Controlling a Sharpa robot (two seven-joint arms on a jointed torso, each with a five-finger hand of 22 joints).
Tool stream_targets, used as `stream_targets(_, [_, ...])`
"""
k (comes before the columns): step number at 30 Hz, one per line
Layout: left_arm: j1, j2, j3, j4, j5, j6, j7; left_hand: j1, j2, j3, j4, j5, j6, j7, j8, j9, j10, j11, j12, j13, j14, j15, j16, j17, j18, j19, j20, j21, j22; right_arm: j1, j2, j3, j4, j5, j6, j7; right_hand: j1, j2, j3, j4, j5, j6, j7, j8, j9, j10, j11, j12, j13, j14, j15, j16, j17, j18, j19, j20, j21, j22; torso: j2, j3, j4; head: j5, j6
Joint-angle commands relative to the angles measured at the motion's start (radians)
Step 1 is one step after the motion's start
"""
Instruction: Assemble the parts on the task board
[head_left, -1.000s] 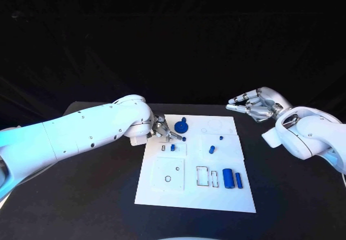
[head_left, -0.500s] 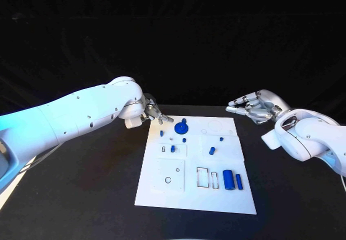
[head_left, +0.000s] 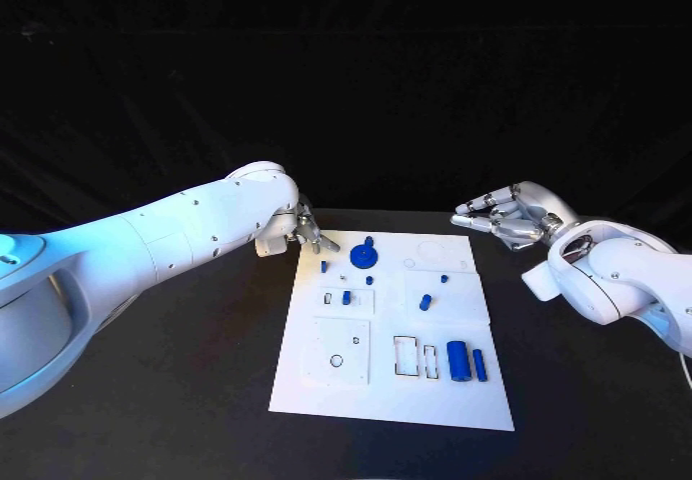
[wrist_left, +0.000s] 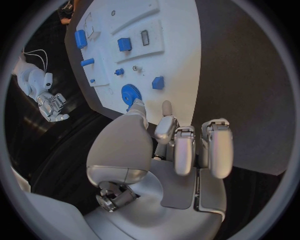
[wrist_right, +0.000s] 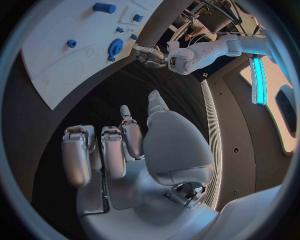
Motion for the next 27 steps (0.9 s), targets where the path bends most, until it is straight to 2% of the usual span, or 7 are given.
stream_targets(1, [-0.001,0.008,0.0,-0.016,-0.024,0.066,0.022,0.0,0.011,0.003,-0.003,0.006,0.005,-0.001,0.006,-0.001,0.007,0.0,0.003,0.002,0.105,-0.007,0.003,0.263,-0.007,0.06,-0.003,0.003,0.17,-0.001,0.002,0.0,0.0,-0.001,0.012,0.012,0.006,0.004,-0.007,0.0,0.004,-0.001,0.001,0.001,0.001,-0.009,-0.001,-0.003,0.096,0.093,0.003,-0.003,0.224,0.011,0.05,0.006,-0.007,0.159,0.001,-0.0001,-0.0012,0.001,0.0])
stream_targets(7, [-0.002,0.014,-0.002,-0.035,0.031,0.118,0.016,-0.001,0.019,0.004,-0.002,0.005,0.013,-0.004,0.011,0.001,0.011,-0.003,0.008,0.008,0.105,-0.01,0.003,0.263,-0.008,0.062,-0.006,0.007,0.176,-0.001,0.003,0.0,-0.001,-0.001,0.012,0.012,0.009,0.006,-0.01,-0.001,0.01,-0.001,0.001,0.001,0.001,-0.009,-0.001,-0.002,0.096,0.093,0.003,-0.003,0.224,0.011,0.05,0.006,-0.007,0.159,0.0,0.0003,0.0008,0.001,-0.002])
stream_targets(18, [-0.005,0.014,-0.006,-0.039,0.052,0.188,-0.001,0.018,0.039,0.014,-0.007,0.008,0.027,-0.011,0.022,0.006,0.013,-0.009,0.009,0.009,0.105,-0.015,0.003,0.263,-0.008,0.062,-0.01,0.007,0.176,-0.001,0.003,0.0,0.0,-0.001,0.014,0.012,0.011,0.007,-0.012,-0.001,0.014,-0.001,0.001,0.002,0.001,-0.009,-0.001,-0.003,0.096,0.093,0.003,-0.004,0.223,0.011,0.05,0.006,-0.007,0.158,0.0,0.0004,0.0008,0.003,-0.002])
stream_targets(27, [-0.008,0.016,-0.007,-0.033,0.066,0.185,0.003,0.024,0.044,0.016,-0.007,0.008,0.031,-0.013,0.026,0.008,0.013,-0.01,0.01,0.01,0.105,-0.016,0.003,0.263,-0.008,0.062,-0.012,0.007,0.175,-0.001,0.004,0.0,0.0,-0.001,0.015,0.014,0.013,0.008,-0.013,-0.001,0.017,-0.001,0.001,0.002,0.001,-0.01,-0.001,-0.003,0.096,0.093,0.003,-0.003,0.224,0.011,0.05,0.006,-0.007,0.159,0.0,0.0002,0.0006,0.004,-0.003])
